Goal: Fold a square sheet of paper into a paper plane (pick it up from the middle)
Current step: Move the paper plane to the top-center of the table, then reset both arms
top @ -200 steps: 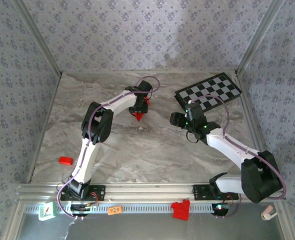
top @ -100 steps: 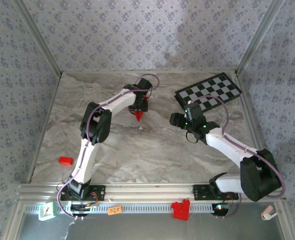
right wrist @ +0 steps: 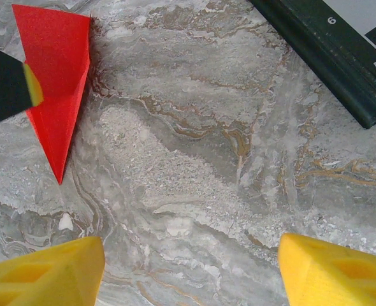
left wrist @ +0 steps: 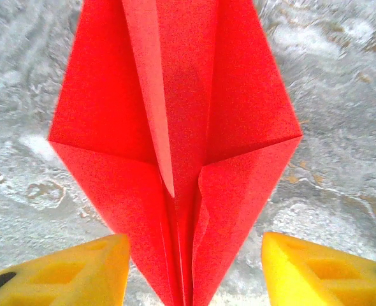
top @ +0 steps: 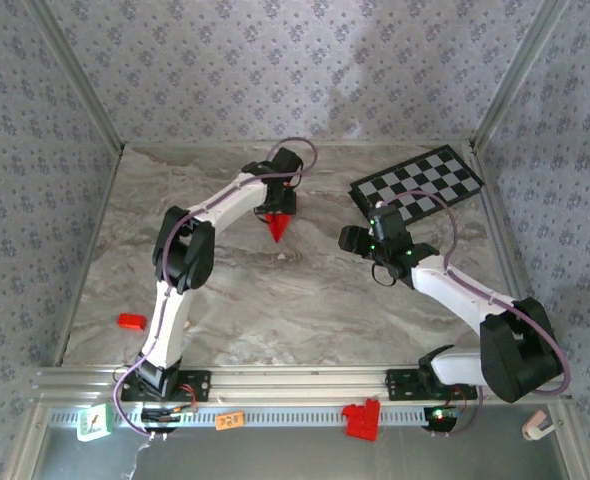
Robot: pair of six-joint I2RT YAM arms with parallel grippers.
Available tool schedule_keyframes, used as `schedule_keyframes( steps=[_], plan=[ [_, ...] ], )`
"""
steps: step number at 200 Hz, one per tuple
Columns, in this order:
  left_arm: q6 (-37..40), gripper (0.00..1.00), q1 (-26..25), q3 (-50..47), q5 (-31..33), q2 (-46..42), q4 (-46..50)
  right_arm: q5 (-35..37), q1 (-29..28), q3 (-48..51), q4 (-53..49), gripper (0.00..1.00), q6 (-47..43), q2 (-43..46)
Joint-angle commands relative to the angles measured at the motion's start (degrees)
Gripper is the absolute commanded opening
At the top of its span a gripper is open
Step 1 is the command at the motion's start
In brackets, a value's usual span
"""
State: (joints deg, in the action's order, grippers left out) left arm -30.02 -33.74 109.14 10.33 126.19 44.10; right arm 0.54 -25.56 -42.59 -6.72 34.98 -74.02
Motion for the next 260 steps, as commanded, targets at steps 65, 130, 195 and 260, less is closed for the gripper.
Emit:
schedule_keyframes(
  steps=[65,130,195,260],
  plan=[
    [4.2,0.93,2.8,-19.6,14.1,-32.0,-14.8,14.7,2.5,-10.5,-8.6,1.00,-15.7,7.2],
    [9.7,1.00,11.5,-51.6,21.3,-58.0,-35.7,26.8,9.6,-3.0,-1.7,1.00,-21.5,15.9],
    [15.5,1.00,25.9,-79.3,20.9,-74.7,-51.7,27.5,17.5,14.8,8.1,1.00,-21.4,24.0],
    [18.6,1.00,32.4,-90.1,13.6,-65.1,-72.2,22.0,24.1,26.5,28.5,1.00,-26.5,18.4]
  ],
)
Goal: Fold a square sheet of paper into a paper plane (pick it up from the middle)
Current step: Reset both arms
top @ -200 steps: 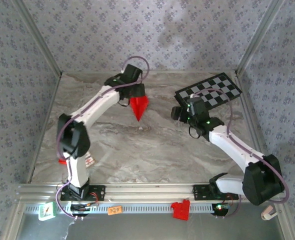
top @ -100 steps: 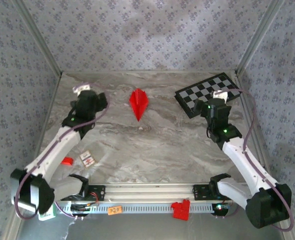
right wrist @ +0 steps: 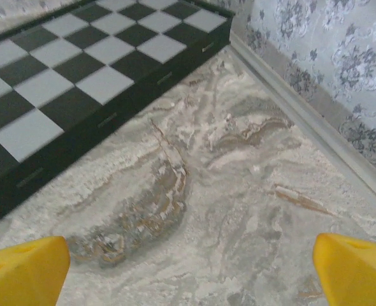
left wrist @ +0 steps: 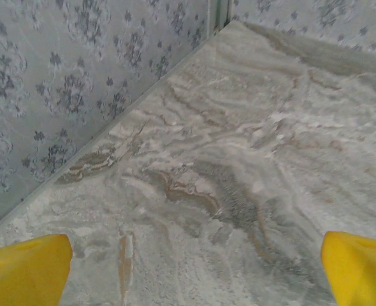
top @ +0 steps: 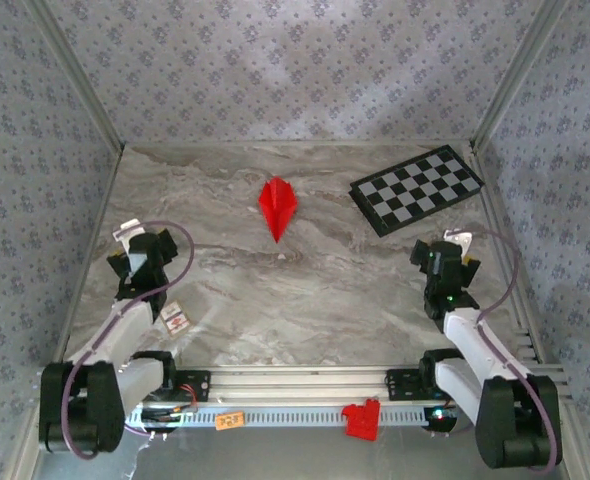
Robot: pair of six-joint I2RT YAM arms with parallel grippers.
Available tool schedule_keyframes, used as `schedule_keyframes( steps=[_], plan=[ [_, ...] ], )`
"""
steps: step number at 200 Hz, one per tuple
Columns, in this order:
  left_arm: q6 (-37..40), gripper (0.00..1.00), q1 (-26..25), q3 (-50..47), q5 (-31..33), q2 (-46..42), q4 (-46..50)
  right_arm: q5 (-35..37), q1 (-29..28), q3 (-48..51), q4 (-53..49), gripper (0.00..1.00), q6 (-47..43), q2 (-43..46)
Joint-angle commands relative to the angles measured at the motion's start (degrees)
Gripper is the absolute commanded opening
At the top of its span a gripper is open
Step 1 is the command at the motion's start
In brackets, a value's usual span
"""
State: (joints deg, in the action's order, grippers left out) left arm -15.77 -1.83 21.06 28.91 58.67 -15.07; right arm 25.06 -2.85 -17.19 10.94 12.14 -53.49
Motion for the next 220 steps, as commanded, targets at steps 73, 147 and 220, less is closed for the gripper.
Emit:
schedule_keyframes(
  steps=[73,147,220],
  plan=[
    [12.2,1.00,2.4,-6.6,-20.5,15.7,-37.0,-17.5,5.9,2.4,32.2,1.00,-10.4,-16.9],
    [13.3,1.00,3.1,-4.5,-25.7,28.0,-43.8,-24.5,6.5,-0.3,42.1,1.00,-12.0,-31.1],
    [12.9,1.00,3.0,2.4,-23.8,29.1,-31.5,-22.4,5.2,-4.7,36.4,1.00,-12.5,-33.7]
  ],
)
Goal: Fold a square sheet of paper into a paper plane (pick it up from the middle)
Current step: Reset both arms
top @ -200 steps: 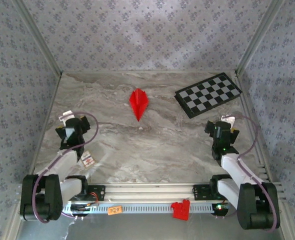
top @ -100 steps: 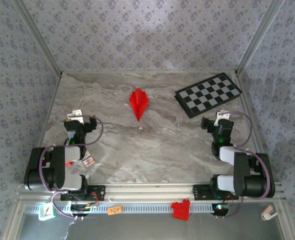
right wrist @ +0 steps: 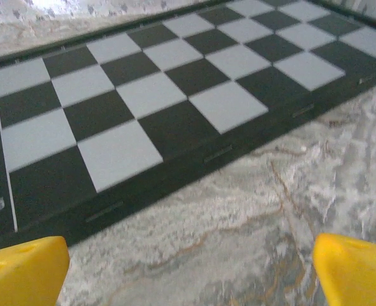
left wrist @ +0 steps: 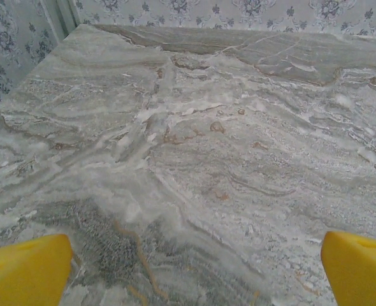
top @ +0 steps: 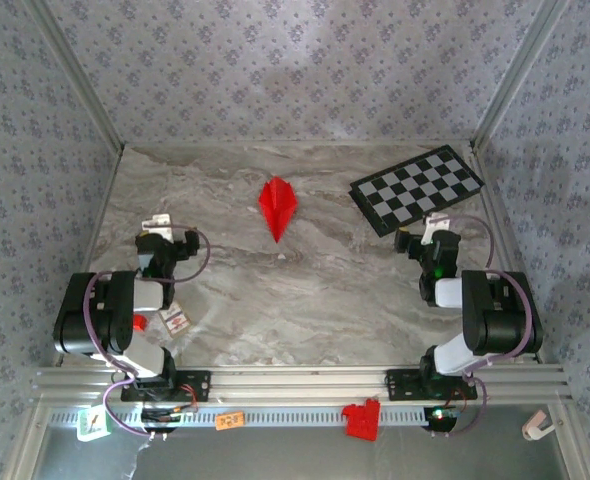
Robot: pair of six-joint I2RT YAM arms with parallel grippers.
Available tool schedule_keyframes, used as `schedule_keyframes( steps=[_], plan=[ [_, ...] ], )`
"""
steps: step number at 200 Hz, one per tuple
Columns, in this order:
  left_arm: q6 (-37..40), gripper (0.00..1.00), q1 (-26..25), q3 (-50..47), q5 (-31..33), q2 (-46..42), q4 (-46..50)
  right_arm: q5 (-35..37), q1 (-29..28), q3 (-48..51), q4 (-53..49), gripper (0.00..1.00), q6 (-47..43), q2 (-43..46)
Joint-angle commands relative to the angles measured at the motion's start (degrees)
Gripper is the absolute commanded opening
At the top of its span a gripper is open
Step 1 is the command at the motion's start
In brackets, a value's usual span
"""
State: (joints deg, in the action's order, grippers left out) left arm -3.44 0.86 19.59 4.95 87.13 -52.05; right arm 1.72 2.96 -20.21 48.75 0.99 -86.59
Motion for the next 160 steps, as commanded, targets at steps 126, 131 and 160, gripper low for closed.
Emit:
schedule_keyframes(
  steps=[126,131,160],
  plan=[
    [1.4,1.00,-0.6,4.2,0.9,0.8,5.7,1.5,-0.9,-1.9,-1.6,1.00,-1.7,-0.6],
    [1.3,1.00,-0.7,4.2,0.9,0.8,5.7,1.7,-1.0,-1.9,-1.7,1.00,-1.7,-0.7],
    [1.4,1.00,-0.6,4.4,0.9,0.9,6.0,2.2,-1.3,-2.0,-1.8,1.00,-2.0,-0.7]
  ],
)
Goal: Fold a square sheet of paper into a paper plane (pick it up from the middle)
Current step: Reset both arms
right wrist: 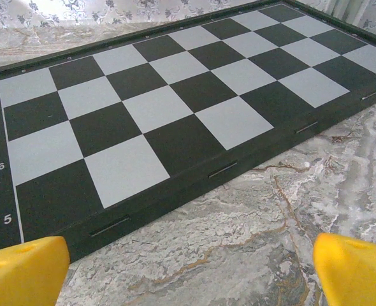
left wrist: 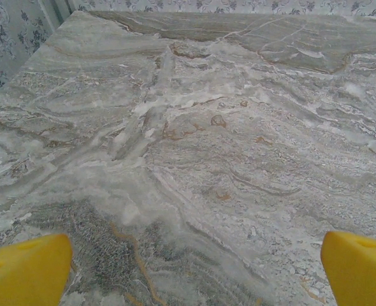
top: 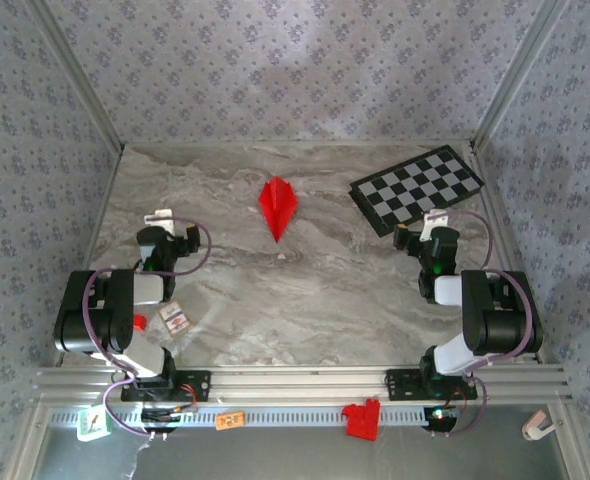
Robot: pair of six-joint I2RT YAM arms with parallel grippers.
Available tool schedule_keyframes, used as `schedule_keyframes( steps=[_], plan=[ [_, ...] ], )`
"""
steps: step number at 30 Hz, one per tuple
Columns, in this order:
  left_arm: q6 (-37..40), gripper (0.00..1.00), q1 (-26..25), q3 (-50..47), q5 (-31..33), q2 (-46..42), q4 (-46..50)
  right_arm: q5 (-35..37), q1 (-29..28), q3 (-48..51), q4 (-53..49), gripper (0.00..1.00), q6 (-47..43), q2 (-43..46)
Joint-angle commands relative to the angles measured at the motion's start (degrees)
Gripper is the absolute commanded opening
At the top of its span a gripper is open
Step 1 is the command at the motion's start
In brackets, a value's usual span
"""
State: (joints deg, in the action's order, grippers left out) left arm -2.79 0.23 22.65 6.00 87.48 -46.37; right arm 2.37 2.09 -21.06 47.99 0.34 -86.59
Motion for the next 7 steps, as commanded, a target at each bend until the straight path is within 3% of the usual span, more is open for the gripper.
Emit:
schedule_keyframes(
  steps=[1,7],
  plan=[
    [0.7,1.00,0.0,1.3,-0.2,0.5,0.2,1.6,-0.5,-1.2,-1.1,1.00,-1.4,-0.7],
    [0.6,1.00,0.1,1.2,-0.6,0.5,0.1,1.4,-0.5,-1.2,-1.1,1.00,-1.4,-0.7]
  ],
)
